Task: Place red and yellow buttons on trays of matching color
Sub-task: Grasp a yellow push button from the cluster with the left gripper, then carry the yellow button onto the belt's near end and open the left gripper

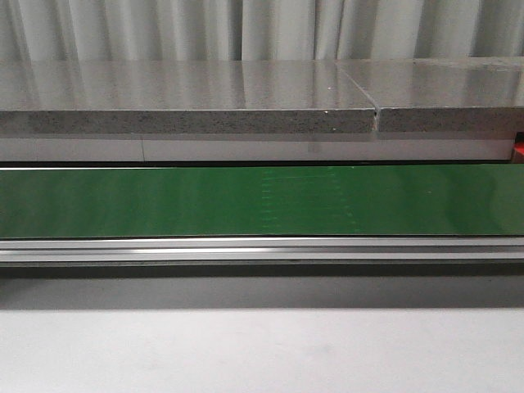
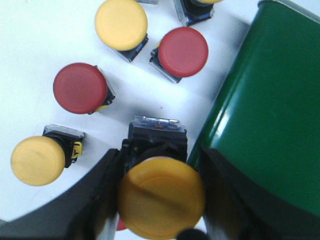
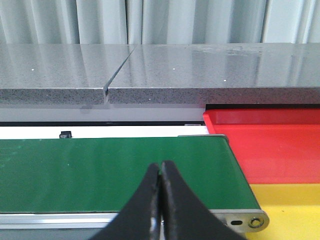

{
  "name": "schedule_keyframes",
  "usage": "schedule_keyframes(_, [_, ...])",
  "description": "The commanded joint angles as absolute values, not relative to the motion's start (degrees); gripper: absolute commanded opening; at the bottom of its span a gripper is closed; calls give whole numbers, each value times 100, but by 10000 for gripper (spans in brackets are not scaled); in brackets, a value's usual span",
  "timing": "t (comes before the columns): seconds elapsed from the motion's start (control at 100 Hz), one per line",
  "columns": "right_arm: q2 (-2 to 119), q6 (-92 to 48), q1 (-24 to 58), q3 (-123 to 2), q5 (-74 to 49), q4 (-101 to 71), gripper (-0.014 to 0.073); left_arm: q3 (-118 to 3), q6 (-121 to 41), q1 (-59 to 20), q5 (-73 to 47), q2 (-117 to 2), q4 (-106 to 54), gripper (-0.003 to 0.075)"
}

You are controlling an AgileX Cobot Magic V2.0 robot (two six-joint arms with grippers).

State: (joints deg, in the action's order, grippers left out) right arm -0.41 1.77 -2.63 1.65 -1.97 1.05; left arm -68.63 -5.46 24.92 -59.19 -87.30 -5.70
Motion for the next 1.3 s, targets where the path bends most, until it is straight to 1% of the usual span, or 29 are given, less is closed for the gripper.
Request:
schedule_keyframes(0.0, [-111,175,-296,72,259,141,-67,-7140,-680,2313,-5992,-8446,-681,153])
schedule_keyframes(0.26, [-111,175,-296,72,259,141,-67,-7692,-689,1542,-6119,-8536,-579,153])
schedule_keyframes(0.42, [-111,175,-296,72,259,141,-67,-7871,-735,1242,-6275,-8816,-568,153])
schedule_keyframes(0.78, [-111,175,-296,72,259,141,-67,-7871,-832,1089,-6303,-9294,-568,161])
schedule_keyframes(0.82, [-111,175,-296,72,259,141,-67,-7871,-832,1089,-6303,-9307,-568,180])
schedule_keyframes(0.87, [-111,175,-296,72,259,141,-67,-7871,-832,1089,-6289,-9307,-568,227])
schedule_keyframes(0.92, [-111,175,-296,72,259,141,-67,-7885,-832,1089,-6253,-9307,-579,302])
schedule_keyframes(0.97, [-111,175,-296,72,259,141,-67,-7897,-832,1089,-6211,-9307,-616,410])
schedule_keyframes(1.02, [-111,175,-296,72,259,141,-67,-7923,-807,1089,-6166,-9307,-616,484])
schedule_keyframes(1.04, [-111,175,-296,72,259,141,-67,-7934,-807,1089,-6138,-9307,-631,501])
schedule_keyframes(1.1, [-111,175,-296,72,259,141,-67,-7970,-807,1089,-6079,-9307,-655,501])
schedule_keyframes(1.29, [-111,175,-296,72,259,141,-67,-8323,-807,1089,-6099,-9307,-1019,428])
